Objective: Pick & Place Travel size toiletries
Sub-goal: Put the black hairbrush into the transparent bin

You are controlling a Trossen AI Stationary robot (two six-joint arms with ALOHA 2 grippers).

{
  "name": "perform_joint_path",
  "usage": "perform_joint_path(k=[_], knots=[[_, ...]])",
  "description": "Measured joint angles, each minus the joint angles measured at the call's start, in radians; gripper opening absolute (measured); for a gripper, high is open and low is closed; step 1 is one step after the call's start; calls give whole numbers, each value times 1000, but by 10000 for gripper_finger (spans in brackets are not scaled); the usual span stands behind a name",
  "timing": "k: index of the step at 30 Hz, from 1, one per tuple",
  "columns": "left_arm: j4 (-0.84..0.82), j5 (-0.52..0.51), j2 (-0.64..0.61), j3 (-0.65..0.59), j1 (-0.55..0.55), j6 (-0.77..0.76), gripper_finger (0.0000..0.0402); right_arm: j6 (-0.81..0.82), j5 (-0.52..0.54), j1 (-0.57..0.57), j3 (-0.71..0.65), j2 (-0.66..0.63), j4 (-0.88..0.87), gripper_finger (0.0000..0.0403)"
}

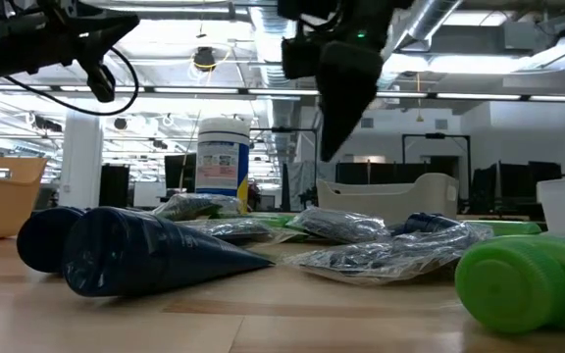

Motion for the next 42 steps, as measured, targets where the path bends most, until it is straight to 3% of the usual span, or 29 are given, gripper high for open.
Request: perform_joint_path(k=[5, 16, 42], knots=[[9, 0, 3, 0, 0, 0, 14, -165, -74, -55, 91, 58, -33, 236], [14, 2, 13, 0, 0, 0, 14, -497, -233, -174, 85, 73, -37, 229], [16, 4, 11, 0, 0, 0, 14, -552, -338, -221, 84, 190, -24, 205]])
